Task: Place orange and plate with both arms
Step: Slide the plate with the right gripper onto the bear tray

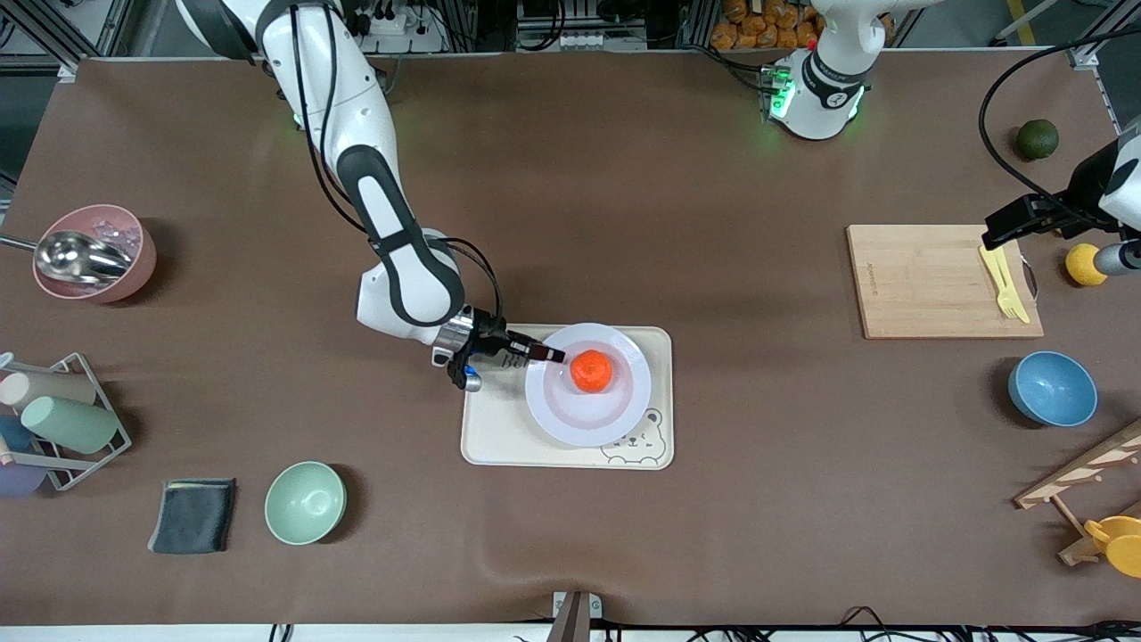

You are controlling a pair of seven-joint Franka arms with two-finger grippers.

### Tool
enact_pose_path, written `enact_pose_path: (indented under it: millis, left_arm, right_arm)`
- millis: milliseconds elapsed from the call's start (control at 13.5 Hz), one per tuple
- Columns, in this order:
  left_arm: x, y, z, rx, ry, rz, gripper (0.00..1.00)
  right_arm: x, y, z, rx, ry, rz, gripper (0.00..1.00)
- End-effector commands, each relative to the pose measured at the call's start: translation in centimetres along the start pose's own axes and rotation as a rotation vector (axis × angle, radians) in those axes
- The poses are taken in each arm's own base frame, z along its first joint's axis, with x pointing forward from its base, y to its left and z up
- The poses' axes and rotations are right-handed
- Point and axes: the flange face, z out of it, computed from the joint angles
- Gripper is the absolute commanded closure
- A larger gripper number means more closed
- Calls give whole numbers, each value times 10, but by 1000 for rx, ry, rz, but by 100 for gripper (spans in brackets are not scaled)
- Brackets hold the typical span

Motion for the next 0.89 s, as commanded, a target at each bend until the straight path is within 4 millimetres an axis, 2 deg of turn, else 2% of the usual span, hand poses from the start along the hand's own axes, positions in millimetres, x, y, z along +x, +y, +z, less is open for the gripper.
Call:
enact_pose_path:
  millis: [0,148,371,668,816]
  left_arm:
    - [3,-1,-1,-22,9,12,0]
    - [4,0,-4,-22,20,15,0]
    - [5,3,-6,-23,36,21,0]
    - [-4,15,-19,-25,57,39,0]
    - [-5,9,-25,-14,70,40,0]
  right_arm:
    - [6,-8,2,6,-9,2,100]
    - [14,-8,1,12,-1,3,100]
    - [26,-13,14,26,1,-11,100]
    - [31,-11,15,27,5,-12,100]
    - [32,-10,14,27,7,-13,100]
